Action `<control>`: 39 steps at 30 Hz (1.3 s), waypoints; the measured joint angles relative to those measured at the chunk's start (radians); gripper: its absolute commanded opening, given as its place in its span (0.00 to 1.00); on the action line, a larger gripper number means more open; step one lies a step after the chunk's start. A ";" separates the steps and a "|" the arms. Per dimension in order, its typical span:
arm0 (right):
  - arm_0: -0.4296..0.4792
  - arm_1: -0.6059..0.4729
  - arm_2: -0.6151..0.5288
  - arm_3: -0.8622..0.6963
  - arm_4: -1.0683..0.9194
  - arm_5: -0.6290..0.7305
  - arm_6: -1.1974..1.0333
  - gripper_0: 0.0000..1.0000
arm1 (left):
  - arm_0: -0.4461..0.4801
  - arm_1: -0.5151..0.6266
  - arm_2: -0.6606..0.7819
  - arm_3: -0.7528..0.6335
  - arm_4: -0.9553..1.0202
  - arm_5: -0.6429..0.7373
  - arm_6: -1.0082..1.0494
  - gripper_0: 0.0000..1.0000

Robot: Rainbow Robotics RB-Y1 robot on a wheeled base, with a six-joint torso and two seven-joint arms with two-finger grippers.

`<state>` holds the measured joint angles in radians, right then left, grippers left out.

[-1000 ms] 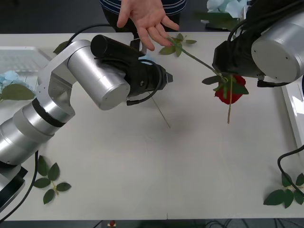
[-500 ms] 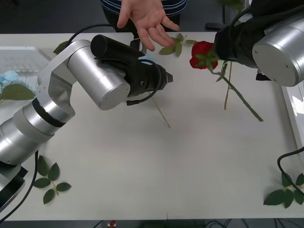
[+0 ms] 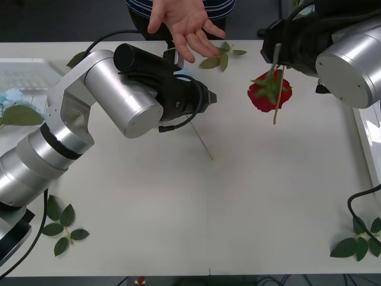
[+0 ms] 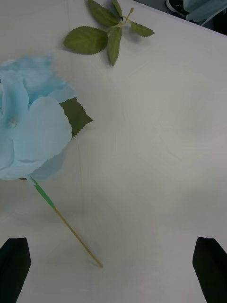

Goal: Place the red flowers into the right box and the blue flowers into the left box. If a person shows an open palm, hand one flower to the person first, then continue sorting.

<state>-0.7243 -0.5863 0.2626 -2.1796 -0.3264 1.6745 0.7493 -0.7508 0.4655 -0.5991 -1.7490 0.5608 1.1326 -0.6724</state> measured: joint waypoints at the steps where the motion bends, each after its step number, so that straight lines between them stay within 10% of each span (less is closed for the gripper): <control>1: 0.000 0.000 0.000 0.000 0.003 -0.012 0.000 0.00 | 0.000 0.000 0.000 0.000 0.000 0.000 0.000 1.00; 12: 0.024 0.000 0.000 0.000 0.012 -0.024 -0.001 0.00 | 0.000 0.000 0.000 0.000 0.000 0.000 0.000 1.00; 17: 0.036 0.000 0.000 0.000 0.012 -0.017 -0.001 0.48 | 0.000 0.000 0.000 0.000 0.000 0.000 0.000 1.00; 33: 0.036 0.000 0.000 0.000 0.012 -0.011 -0.001 0.50 | 0.000 0.000 0.000 0.000 0.000 0.000 0.000 1.00; 39: 0.063 0.000 0.013 0.016 0.010 0.019 -0.001 0.71 | 0.000 0.000 0.000 0.000 0.000 0.000 0.000 1.00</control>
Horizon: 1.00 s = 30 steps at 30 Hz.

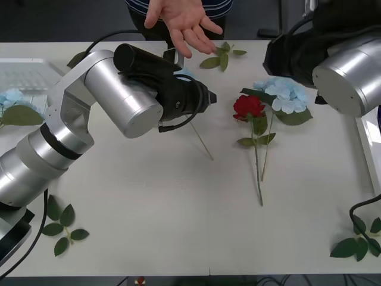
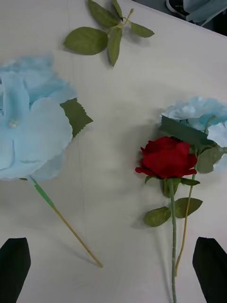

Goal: Place the red flowers into the right box and the blue flowers into the left box. If a person shows an open palm, hand one flower to the person first, then continue sorting.

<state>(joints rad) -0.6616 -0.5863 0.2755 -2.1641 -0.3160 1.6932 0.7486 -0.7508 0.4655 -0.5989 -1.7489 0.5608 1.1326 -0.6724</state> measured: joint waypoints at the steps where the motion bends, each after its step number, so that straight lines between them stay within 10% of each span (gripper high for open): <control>1: 0.015 0.000 0.009 0.006 -0.001 0.015 0.000 0.71 | 0.000 0.000 0.000 0.000 0.000 0.000 0.000 1.00; 15: 0.065 -0.157 -0.061 0.007 -0.328 0.204 0.044 0.73 | 0.000 0.000 0.000 0.000 0.000 0.000 0.000 1.00; 30: 0.274 -0.067 -0.001 0.232 -0.129 -0.003 0.210 0.72 | 0.000 0.000 0.000 0.000 0.000 0.000 0.000 1.00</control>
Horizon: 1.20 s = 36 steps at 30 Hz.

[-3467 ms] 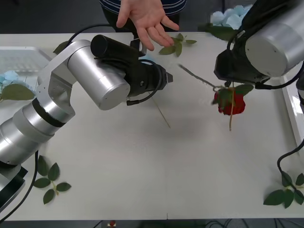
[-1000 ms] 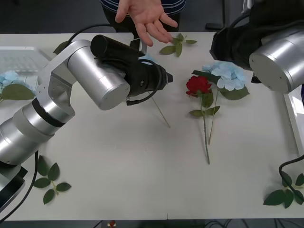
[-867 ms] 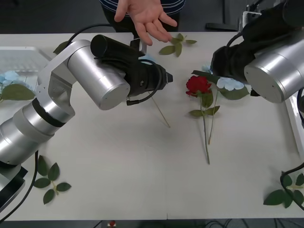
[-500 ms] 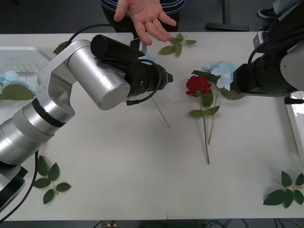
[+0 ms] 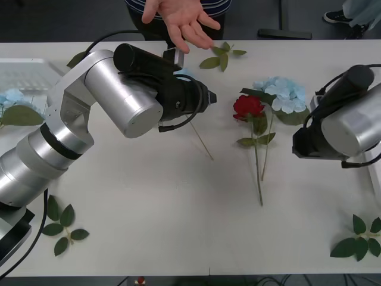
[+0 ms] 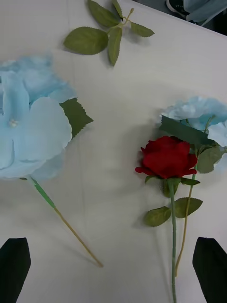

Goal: Place the red flowers into the right box and the blue flowers into the left box. If a person shows an open palm, hand one flower to the person first, then continue sorting.

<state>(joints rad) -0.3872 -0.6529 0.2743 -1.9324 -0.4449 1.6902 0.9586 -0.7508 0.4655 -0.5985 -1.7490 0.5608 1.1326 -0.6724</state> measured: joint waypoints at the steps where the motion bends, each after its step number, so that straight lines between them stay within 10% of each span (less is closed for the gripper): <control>1: 0.000 0.019 0.008 0.026 0.018 -0.028 0.000 0.73 | 0.000 0.000 0.000 0.000 0.000 0.000 0.000 1.00; 36: -0.160 0.214 0.036 0.598 0.174 -0.565 0.000 0.73 | 0.000 0.000 0.000 0.000 0.000 0.000 0.000 1.00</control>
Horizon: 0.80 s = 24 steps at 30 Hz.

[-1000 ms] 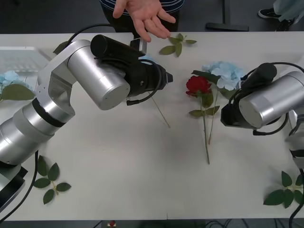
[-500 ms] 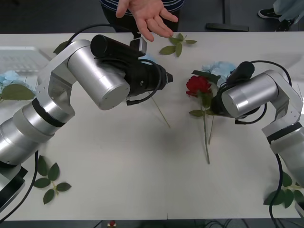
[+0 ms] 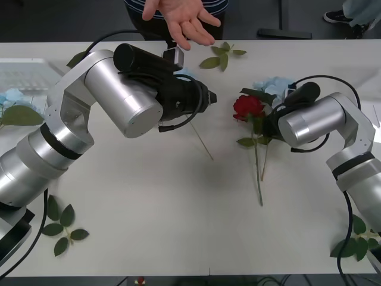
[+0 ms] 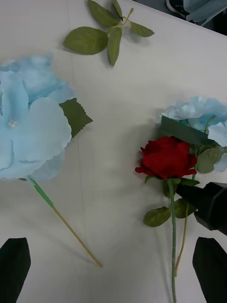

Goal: Place the red flowers into the right box and the blue flowers into the left box. If a person shows an open palm, hand one flower to the person first, then continue sorting.

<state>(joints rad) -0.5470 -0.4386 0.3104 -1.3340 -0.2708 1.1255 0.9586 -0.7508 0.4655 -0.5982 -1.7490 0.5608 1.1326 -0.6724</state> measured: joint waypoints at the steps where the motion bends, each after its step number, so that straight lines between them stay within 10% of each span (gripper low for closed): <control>1: 0.000 0.000 0.000 0.005 0.000 -0.007 0.000 0.72 | 0.000 0.000 0.000 0.000 0.000 0.000 0.000 1.00; 6: 0.000 0.000 0.003 0.011 0.000 -0.010 0.000 0.64 | 0.000 0.000 0.000 0.000 0.000 0.000 0.000 1.00; 9: 0.000 0.000 0.003 0.011 0.000 -0.010 0.000 0.01 | 0.000 0.000 0.000 0.000 0.000 0.000 0.000 1.00; 24: 0.000 0.000 0.003 0.011 0.000 -0.037 0.000 0.00 | 0.000 0.000 0.000 0.000 0.000 0.000 0.000 1.00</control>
<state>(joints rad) -0.5470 -0.4386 0.3130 -1.3232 -0.2708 1.0886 0.9587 -0.7508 0.4655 -0.5982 -1.7490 0.5608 1.1326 -0.6724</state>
